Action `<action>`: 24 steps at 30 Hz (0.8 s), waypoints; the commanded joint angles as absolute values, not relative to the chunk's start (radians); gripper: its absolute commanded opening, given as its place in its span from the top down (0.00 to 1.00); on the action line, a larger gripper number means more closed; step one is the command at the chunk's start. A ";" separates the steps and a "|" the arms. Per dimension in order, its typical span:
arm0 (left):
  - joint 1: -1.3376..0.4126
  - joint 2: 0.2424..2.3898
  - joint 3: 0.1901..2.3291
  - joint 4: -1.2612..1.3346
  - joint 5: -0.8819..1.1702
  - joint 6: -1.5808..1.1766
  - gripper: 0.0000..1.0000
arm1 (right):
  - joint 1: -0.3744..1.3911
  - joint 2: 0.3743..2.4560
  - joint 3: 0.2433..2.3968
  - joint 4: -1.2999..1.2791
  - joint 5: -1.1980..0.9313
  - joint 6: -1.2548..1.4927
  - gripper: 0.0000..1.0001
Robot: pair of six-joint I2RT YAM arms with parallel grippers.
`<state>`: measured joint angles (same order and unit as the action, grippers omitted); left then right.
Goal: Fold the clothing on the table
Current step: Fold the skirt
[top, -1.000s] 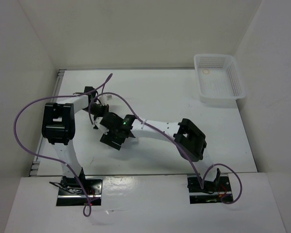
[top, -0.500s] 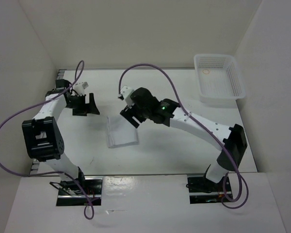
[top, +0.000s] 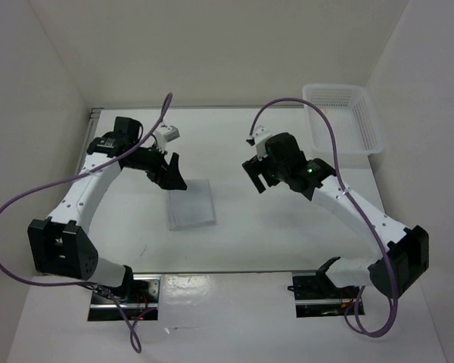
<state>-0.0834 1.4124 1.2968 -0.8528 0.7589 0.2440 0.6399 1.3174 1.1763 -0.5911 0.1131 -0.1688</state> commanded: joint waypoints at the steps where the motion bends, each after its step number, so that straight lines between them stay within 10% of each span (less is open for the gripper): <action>1: -0.120 1.494 1.327 -0.934 0.891 0.371 0.00 | 0.583 1.240 1.129 -0.551 0.046 -0.160 0.12; 24: -0.003 2.114 1.397 -0.956 0.934 0.569 0.01 | 0.508 1.193 1.049 -0.505 -0.026 -0.169 0.12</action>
